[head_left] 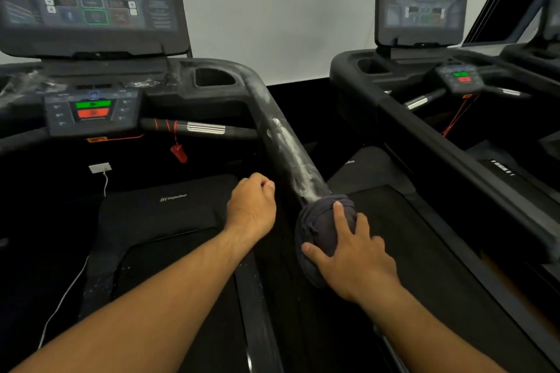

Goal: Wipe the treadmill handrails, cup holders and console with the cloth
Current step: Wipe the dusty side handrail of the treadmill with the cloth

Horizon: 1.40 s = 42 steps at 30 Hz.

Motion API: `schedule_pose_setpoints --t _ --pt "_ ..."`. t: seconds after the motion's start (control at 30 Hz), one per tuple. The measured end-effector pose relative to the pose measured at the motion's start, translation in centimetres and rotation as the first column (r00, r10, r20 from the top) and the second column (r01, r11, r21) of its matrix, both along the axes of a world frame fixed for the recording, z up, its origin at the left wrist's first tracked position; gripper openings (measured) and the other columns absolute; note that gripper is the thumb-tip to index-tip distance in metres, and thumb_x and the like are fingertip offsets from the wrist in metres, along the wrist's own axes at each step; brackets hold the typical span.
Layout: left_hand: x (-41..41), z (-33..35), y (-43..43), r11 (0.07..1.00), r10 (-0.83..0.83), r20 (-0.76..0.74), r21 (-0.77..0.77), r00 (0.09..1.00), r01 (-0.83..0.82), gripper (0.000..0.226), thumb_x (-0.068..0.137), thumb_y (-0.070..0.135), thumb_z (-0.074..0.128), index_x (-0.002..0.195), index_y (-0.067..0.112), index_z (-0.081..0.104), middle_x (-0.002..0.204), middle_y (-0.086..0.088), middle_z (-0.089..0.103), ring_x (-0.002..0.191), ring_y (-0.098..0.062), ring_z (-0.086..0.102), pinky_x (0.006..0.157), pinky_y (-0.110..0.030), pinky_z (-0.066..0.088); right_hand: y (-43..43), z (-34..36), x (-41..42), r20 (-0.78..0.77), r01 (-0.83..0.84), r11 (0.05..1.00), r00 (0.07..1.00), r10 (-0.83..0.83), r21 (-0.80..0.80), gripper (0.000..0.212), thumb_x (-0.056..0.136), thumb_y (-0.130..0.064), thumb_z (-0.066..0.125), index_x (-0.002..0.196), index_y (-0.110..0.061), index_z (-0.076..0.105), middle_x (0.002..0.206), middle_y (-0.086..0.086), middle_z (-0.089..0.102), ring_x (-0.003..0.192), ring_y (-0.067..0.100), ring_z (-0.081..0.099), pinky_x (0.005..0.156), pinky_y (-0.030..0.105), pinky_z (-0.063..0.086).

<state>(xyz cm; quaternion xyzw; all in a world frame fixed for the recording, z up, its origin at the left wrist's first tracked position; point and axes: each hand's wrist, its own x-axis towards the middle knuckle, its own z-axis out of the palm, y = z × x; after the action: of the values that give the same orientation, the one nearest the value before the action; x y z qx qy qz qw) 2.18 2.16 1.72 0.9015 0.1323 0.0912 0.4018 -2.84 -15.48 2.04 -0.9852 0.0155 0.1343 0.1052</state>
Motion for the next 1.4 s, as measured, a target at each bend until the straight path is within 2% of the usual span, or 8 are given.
schedule_pose_setpoints --t 0.1,0.23,0.47,0.63,0.93,1.17,1.27,1.4 --pt "0.1 -0.7 0.7 1.0 -0.003 -0.043 -0.018 0.999 0.002 0.024 0.101 0.035 0.04 0.104 0.023 0.06 0.099 0.003 0.061 0.087 -0.013 0.057 0.083 -0.039 0.052 0.4 -0.2 -0.7 0.048 -0.081 0.985 0.995 0.09 -0.154 0.096 0.084 -0.073 0.04 0.144 -0.038 -0.026 0.159 0.012 -0.008 0.134 0.039 0.029 0.1 0.049 0.04" --pt "0.4 -1.6 0.9 0.999 -0.02 -0.077 -0.029 0.997 0.018 0.026 0.102 0.036 0.037 0.108 0.023 0.059 0.099 0.004 0.06 0.087 -0.009 0.057 0.079 -0.033 0.05 1.1 -0.3 -1.1 0.101 -0.119 0.955 0.983 0.152 -0.273 0.08 0.094 -0.062 0.027 0.147 -0.028 -0.023 0.158 0.019 -0.002 0.128 0.036 0.036 0.095 0.042 0.041" --pt "2.3 -1.2 0.7 0.999 0.009 -0.063 -0.047 0.998 -0.012 0.028 0.103 0.034 0.034 0.106 0.022 0.059 0.091 0.005 0.061 0.081 -0.009 0.058 0.073 -0.031 0.051 2.0 -0.2 0.9 0.034 -0.135 0.953 0.988 0.15 -0.27 0.071 0.101 -0.044 0.027 0.149 -0.018 -0.018 0.157 0.025 -0.006 0.136 0.039 0.026 0.109 0.045 0.031" --pt "2.8 -1.1 0.8 0.999 0.006 -0.036 -0.045 0.999 -0.007 0.029 0.103 0.034 0.034 0.105 0.022 0.06 0.09 0.006 0.06 0.081 -0.008 0.057 0.071 -0.028 0.047 3.6 -0.4 4.6 0.053 -0.103 0.98 0.992 0.113 -0.169 0.067 0.102 -0.034 0.029 0.151 -0.014 -0.012 0.157 0.026 -0.005 0.141 0.042 0.016 0.116 0.049 0.019" --pt "1.9 -1.4 2.5 0.998 0.03 -0.026 -0.047 0.999 -0.031 0.031 0.104 0.034 0.03 0.098 0.022 0.059 0.085 0.002 0.061 0.077 -0.011 0.058 0.067 -0.028 0.048 6.8 -0.9 12.4 0.093 -0.029 0.998 0.995 0.035 -0.059 0.069 0.099 -0.041 0.034 0.152 -0.026 -0.007 0.155 0.026 0.008 0.133 0.046 0.029 0.108 0.055 0.029" --pt "0.9 -1.2 1.6 1.0 -0.027 -0.097 -0.019 0.995 0.025 0.036 0.104 0.038 0.029 0.101 0.02 0.06 0.086 0.002 0.061 0.077 -0.01 0.056 0.062 -0.024 0.04 4.7 -0.6 8.5 0.133 -0.132 0.99 0.981 0.139 -0.057 0.07 0.099 -0.029 0.042 0.153 -0.017 0.0 0.159 0.019 0.002 0.14 0.038 0.022 0.114 0.047 0.024" --pt "1.6 -1.0 1.3 0.995 -0.095 -0.091 0.026 0.991 0.098 0.035 0.104 0.038 0.03 0.11 0.021 0.061 0.097 0.004 0.063 0.084 -0.01 0.056 0.074 -0.027 0.044 2.8 -0.6 5.7 0.083 -0.175 0.983 0.98 0.179 -0.053 0.07 0.1 -0.042 0.035 0.153 -0.027 -0.007 0.161 0.005 -0.013 0.145 0.033 0.009 0.114 0.049 0.024" --pt "3.1 -0.9 1.5 0.979 -0.153 -0.071 0.122 0.986 0.161 0.036 0.104 0.037 0.031 0.12 0.021 0.058 0.107 0.007 0.054 0.093 -0.008 0.049 0.08 -0.028 0.038 3.2 -0.9 5.7 0.104 -0.115 0.99 0.987 0.123 -0.081 0.078 0.093 -0.059 0.037 0.148 -0.04 -0.015 0.16 0.004 -0.013 0.135 0.039 0.026 0.096 0.051 0.044"
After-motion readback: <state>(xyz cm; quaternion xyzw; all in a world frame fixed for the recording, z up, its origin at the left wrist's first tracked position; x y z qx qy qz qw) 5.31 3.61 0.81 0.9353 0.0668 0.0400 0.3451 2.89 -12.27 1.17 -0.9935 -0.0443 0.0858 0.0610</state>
